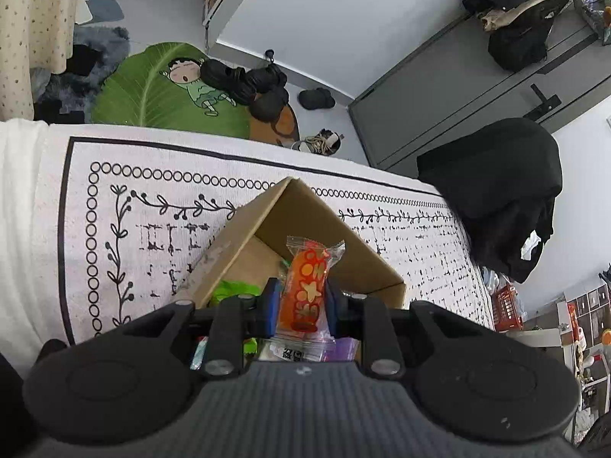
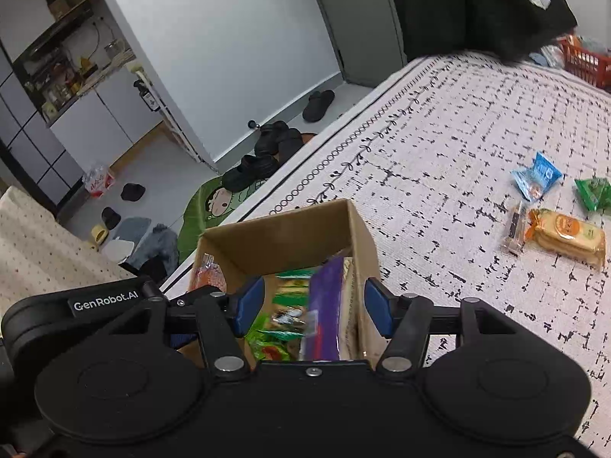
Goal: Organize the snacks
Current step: 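Carry both snacks over the box and open both tools to drop them, then move both tools back toward the remaining snacks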
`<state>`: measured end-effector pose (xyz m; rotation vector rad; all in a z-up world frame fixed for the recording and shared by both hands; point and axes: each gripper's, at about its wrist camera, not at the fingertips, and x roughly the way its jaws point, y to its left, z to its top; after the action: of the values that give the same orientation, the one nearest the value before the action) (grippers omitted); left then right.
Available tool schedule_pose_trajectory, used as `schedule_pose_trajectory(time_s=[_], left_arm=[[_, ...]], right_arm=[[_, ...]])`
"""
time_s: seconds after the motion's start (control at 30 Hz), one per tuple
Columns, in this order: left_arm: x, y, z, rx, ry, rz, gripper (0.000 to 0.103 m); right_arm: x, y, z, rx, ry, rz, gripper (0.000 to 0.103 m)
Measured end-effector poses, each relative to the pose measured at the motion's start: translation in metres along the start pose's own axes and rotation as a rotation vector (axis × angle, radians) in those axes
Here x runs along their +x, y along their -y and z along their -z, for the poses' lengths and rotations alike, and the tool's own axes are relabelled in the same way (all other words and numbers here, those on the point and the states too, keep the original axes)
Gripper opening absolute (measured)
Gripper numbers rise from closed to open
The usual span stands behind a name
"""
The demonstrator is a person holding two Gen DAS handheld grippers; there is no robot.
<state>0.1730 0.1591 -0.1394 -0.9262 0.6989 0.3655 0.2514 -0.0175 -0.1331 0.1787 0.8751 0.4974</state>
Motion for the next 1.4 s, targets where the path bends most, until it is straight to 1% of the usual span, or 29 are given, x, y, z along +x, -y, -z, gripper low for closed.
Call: schedule_pose_trajectory(time_s=[0.1,0.3,0.33,0.43,0.47,0.57,0.63,0.73,0.8,0.87,0.9,0.97,1.03,1.07,1.13,1.2,1.33,1.4], left_arm=[[0.006,0.001,0.001,0.001,-0.018,0.0,0.024],[0.016,0.002,-0.001,-0.01,-0.016,-0.006,0.024],[0.016,0.003,-0.002,-0.011,-0.009,-0.008,0.027],[0.019,0.006,-0.001,-0.009,0.002,-0.028,0.031],[0.021,0.006,0.0,-0.009,-0.002,-0.039,0.034],[0.024,0.009,0.003,-0.002,-0.013,-0.06,0.038],[0.024,0.013,0.005,0.011,-0.016,-0.074,0.045],[0.02,0.02,0.01,0.033,-0.007,-0.09,0.063],[0.017,0.026,0.013,0.051,0.0,-0.1,0.069],[0.016,0.031,0.017,0.066,0.001,-0.101,0.073],[0.015,0.034,0.019,0.069,0.0,-0.096,0.075],[0.011,0.04,0.023,0.068,0.005,-0.056,0.078],[0.004,0.05,0.028,0.101,0.031,-0.03,0.087],[0.0,0.056,0.031,0.124,0.045,-0.024,0.089],[-0.006,0.066,0.037,0.146,0.07,0.002,0.098],[-0.01,0.073,0.041,0.157,0.081,0.021,0.103],[-0.013,0.089,0.052,0.198,0.083,0.043,0.103],[-0.015,0.096,0.057,0.203,0.089,0.071,0.103]], right_arm=[[0.002,0.008,0.0,0.016,-0.006,-0.005,0.058],[0.003,0.021,-0.001,0.024,-0.006,0.005,0.066],[0.003,0.023,-0.001,0.024,-0.005,0.005,0.066],[-0.001,0.031,-0.002,0.029,0.0,0.019,0.069],[-0.003,0.034,-0.002,0.028,0.004,0.024,0.071],[-0.009,0.044,-0.001,0.033,0.021,0.038,0.074],[-0.015,0.052,0.0,0.045,0.031,0.05,0.076],[-0.024,0.065,0.002,0.062,0.049,0.06,0.081],[-0.033,0.073,0.002,0.068,0.07,0.077,0.082],[-0.041,0.08,0.002,0.065,0.093,0.093,0.086],[-0.046,0.084,0.001,0.064,0.109,0.098,0.087],[-0.054,0.092,0.0,0.066,0.123,0.1,0.089],[-0.062,0.101,-0.001,0.063,0.133,0.113,0.09],[-0.067,0.106,-0.001,0.06,0.141,0.12,0.094],[-0.074,0.114,-0.001,0.049,0.158,0.123,0.099],[-0.08,0.12,-0.002,0.025,0.172,0.132,0.099],[-0.089,0.134,-0.005,0.009,0.196,0.156,0.099],[-0.092,0.141,-0.007,0.004,0.206,0.156,0.1]])
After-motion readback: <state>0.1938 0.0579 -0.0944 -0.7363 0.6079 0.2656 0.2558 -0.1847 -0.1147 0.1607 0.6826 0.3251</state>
